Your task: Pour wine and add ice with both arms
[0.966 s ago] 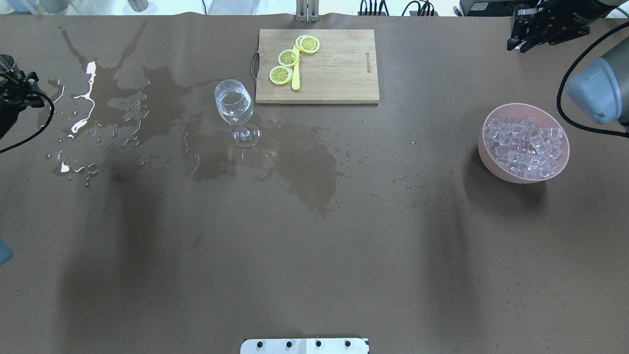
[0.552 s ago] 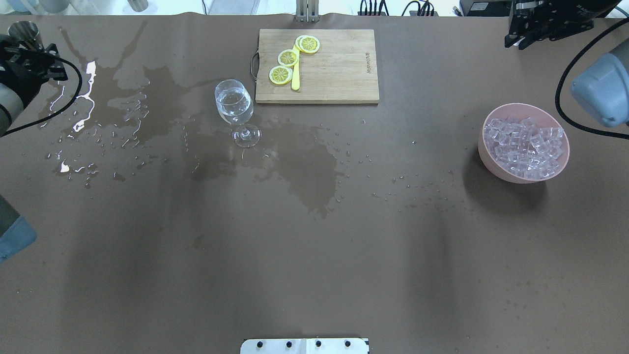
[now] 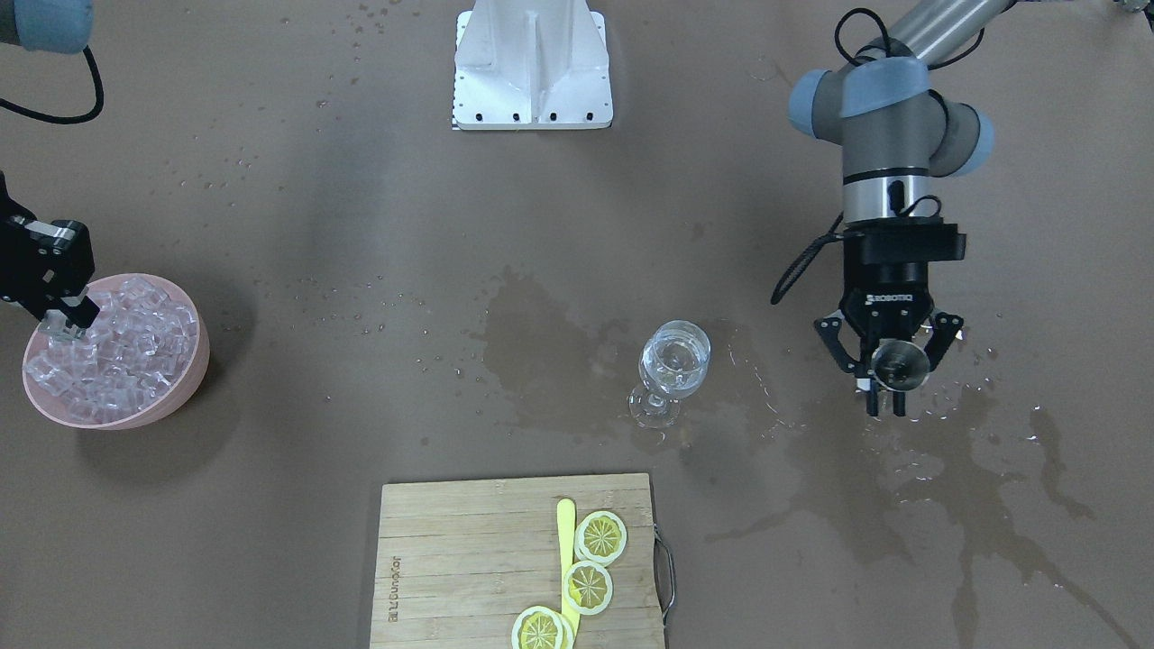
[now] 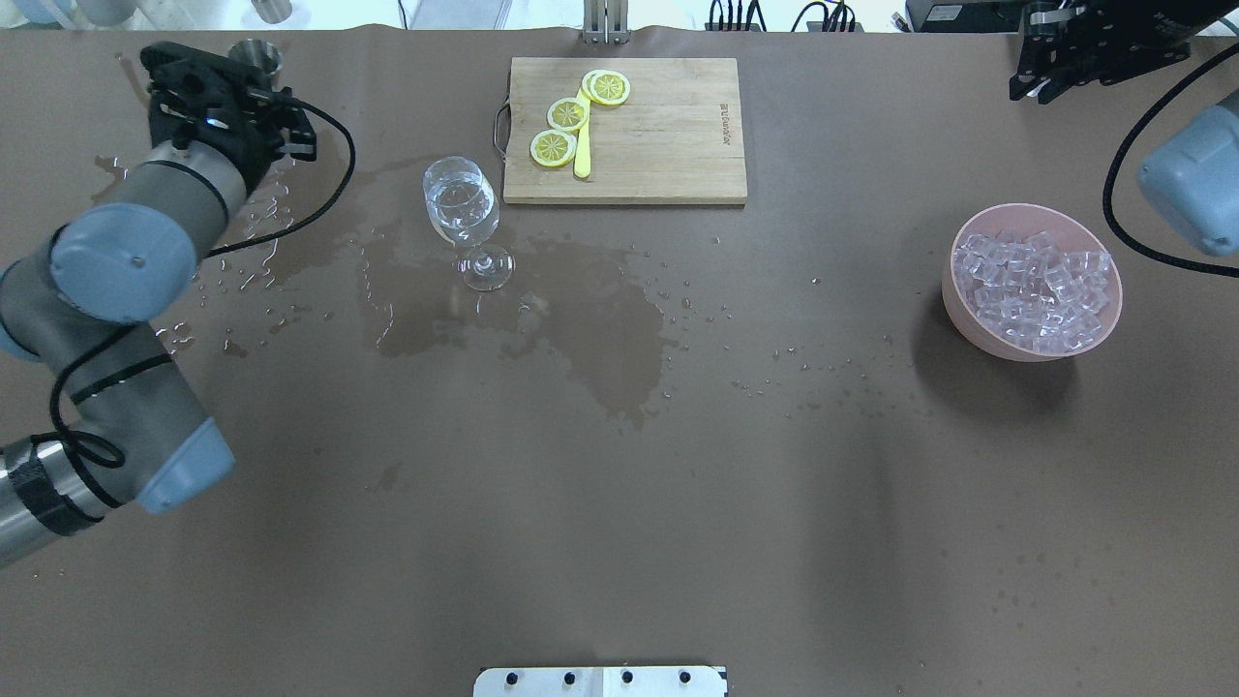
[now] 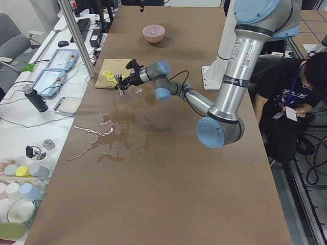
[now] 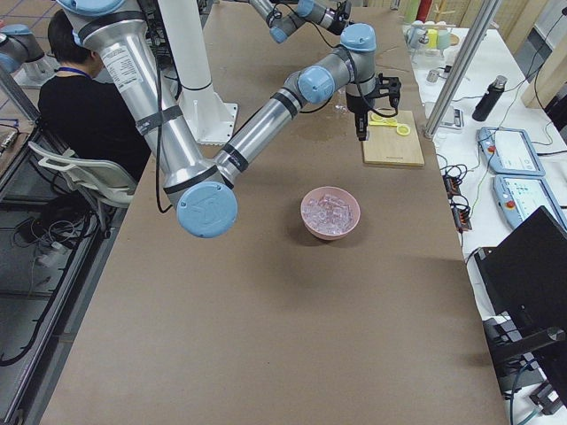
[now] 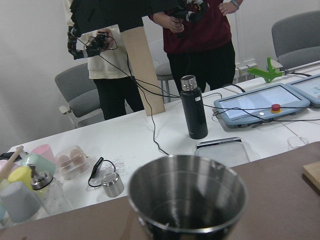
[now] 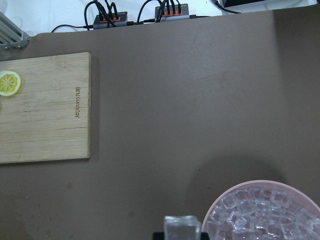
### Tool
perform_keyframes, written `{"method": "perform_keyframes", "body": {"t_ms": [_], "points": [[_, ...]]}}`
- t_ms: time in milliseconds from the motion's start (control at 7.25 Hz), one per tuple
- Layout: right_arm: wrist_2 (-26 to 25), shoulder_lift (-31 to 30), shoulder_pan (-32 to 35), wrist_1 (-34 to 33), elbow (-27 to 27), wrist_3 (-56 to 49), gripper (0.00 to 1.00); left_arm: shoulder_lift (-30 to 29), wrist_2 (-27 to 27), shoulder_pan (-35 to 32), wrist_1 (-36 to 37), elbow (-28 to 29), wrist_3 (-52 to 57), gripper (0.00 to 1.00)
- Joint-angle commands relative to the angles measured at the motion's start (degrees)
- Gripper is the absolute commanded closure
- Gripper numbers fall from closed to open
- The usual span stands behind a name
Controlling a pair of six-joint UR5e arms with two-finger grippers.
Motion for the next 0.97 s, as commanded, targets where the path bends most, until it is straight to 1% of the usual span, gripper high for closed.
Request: {"method": "perform_keyframes", "body": {"t_ms": [0,138,414,552,828], "points": [[0.0,0.2,0.4,-1.6,0.1,-0.3,1.0,-2.4,4.4,5.3,2.4,-0.3,1.7,0.79],[-0.3,0.2,0.4,-1.6,0.0,-0.3,1.0,-2.2,5.8,6.1,2.2,-0.9,1.8,0.79],[-0.7,0.9,-0.2,-1.6,-0.7,-0.4,1.0,-1.3,6.6,7.1,2.1,-3.8,2.5,0.79],[-0.7,0.8,-0.1,-1.6,-0.6,-0.4,1.0,-0.4,9.5,9.0,2.2,-4.2,2.6,0.79],[-0.7,0.8,-0.2,-1.6,-0.7,-0.4,1.0,0.7,9.8,9.2,2.3,-4.2,6.3,0.79]]}}
